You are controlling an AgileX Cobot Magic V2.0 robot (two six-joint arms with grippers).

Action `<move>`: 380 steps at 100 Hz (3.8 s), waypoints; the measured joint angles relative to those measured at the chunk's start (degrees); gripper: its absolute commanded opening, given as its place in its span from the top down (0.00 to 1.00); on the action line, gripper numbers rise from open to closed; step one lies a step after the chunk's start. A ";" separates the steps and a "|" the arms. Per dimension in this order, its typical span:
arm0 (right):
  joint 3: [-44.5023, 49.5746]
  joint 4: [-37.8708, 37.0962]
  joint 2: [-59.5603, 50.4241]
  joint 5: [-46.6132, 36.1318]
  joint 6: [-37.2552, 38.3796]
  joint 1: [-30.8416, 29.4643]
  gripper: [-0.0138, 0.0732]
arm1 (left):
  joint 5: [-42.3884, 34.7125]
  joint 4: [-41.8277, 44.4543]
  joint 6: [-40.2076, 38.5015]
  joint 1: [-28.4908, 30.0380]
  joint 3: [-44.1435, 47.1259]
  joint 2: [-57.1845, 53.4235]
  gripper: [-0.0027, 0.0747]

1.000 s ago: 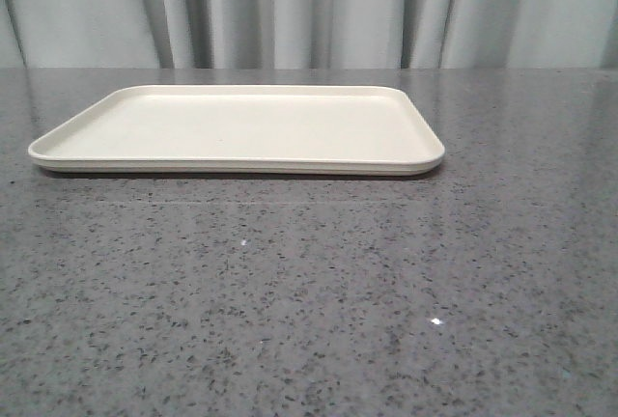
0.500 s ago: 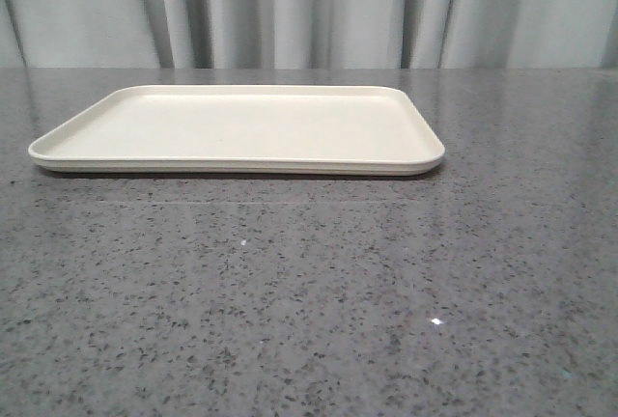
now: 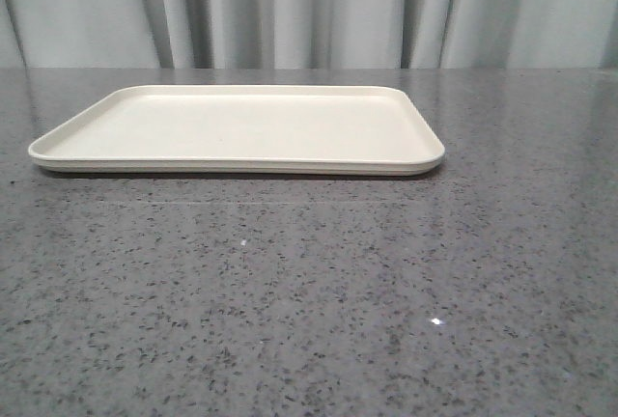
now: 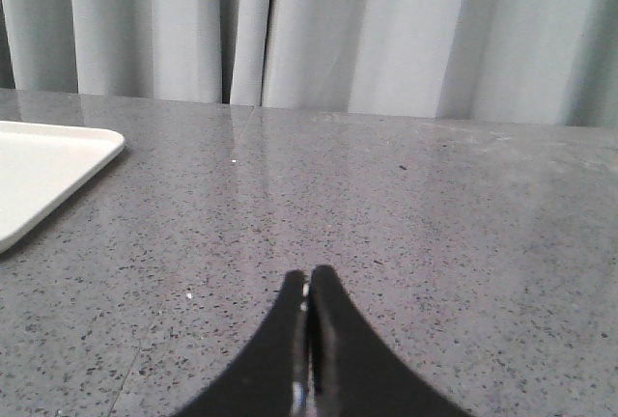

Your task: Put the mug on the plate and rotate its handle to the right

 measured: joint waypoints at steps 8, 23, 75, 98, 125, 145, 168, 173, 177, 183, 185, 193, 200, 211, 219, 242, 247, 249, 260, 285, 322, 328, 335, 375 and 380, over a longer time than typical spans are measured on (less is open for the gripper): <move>0.00 0.00 0.00 0.00 0.00 0.00 0.92 | 0.00 -0.04 0.00 0.00 0.00 0.00 0.99; 0.00 0.00 0.00 0.00 0.00 0.00 0.92 | -0.03 -0.13 0.00 0.00 0.00 0.00 0.99; 0.00 0.91 0.00 -1.31 0.00 0.00 0.92 | -5.47 -9.35 0.00 0.00 0.00 0.00 0.99; 0.00 4.24 0.00 -1.85 0.00 0.00 0.92 | -6.96 -16.45 0.00 0.00 0.00 0.00 0.99; -1.54 4.97 0.00 -1.75 0.00 0.00 0.92 | -6.96 -19.46 0.00 0.00 -0.52 0.00 0.99; -6.41 5.10 0.00 -1.75 0.00 0.00 0.92 | -6.96 -20.59 0.00 0.00 -4.38 0.00 0.99; -12.88 5.14 3.41 -1.71 0.00 0.00 0.92 | -6.96 -22.68 0.00 0.00 -10.35 0.00 0.99; -14.23 5.14 4.71 -1.62 0.00 0.00 0.92 | -6.85 -23.12 0.00 0.00 -11.68 0.11 0.99; -15.33 5.14 5.68 -1.62 0.00 0.00 0.92 | -6.45 -23.28 0.00 0.00 -12.81 0.41 0.99; -16.80 5.14 7.36 -1.59 0.00 0.00 0.92 | -5.54 -23.51 0.00 0.00 -14.28 1.35 0.99; -17.13 5.14 7.85 -1.48 0.00 0.00 0.92 | -5.21 -23.51 0.00 0.00 -14.83 1.77 0.99; -18.89 5.14 9.55 -1.49 0.00 0.00 0.92 | -2.78 -23.51 0.00 0.00 -17.10 3.67 0.99; -20.10 5.14 10.67 -1.49 0.00 0.00 0.92 | -0.55 -23.76 0.00 0.00 -19.58 5.99 0.99; -21.18 5.23 11.70 -1.49 0.00 0.00 0.92 | 3.46 -24.16 0.00 0.00 -24.69 11.19 0.99; -21.57 5.23 11.83 -1.49 0.00 0.00 0.92 | 6.61 -24.24 0.00 0.00 -29.23 15.45 0.99; -21.83 5.23 11.83 -1.49 0.00 0.00 0.92 | 14.16 -23.91 0.00 0.00 -41.95 26.62 0.99; -21.83 5.23 11.83 -1.49 0.00 0.00 0.92 | 15.50 -23.55 0.00 0.00 -44.78 28.52 0.99; -21.83 5.23 11.83 -1.49 0.00 0.00 0.92 | 16.09 -23.44 0.00 0.00 -45.46 29.27 0.99; -21.83 5.23 11.83 -1.49 0.00 0.00 0.92 | 19.40 -22.95 0.00 0.00 -49.89 32.97 0.99; -21.83 5.23 11.83 -1.49 0.00 0.00 0.92 | 26.98 -22.60 0.00 0.00 -54.92 39.08 0.99; -21.83 5.23 11.83 -1.49 0.00 0.00 0.92 | 32.04 -22.55 0.00 0.00 -58.27 43.24 0.79; -21.83 5.23 11.83 -1.49 0.00 0.00 0.92 | 32.26 -22.55 0.00 0.00 -58.45 43.49 0.71; -21.83 5.23 11.83 -1.49 0.00 0.00 0.92 | 32.26 -22.55 0.00 0.00 -58.54 43.49 0.62; -21.83 5.23 11.83 -1.79 0.00 0.00 0.91 | 33.06 -22.42 0.00 0.00 -58.57 43.49 0.43; -21.83 5.23 11.83 -1.79 0.00 0.00 0.91 | 33.06 -22.42 0.00 0.00 -58.57 43.49 0.43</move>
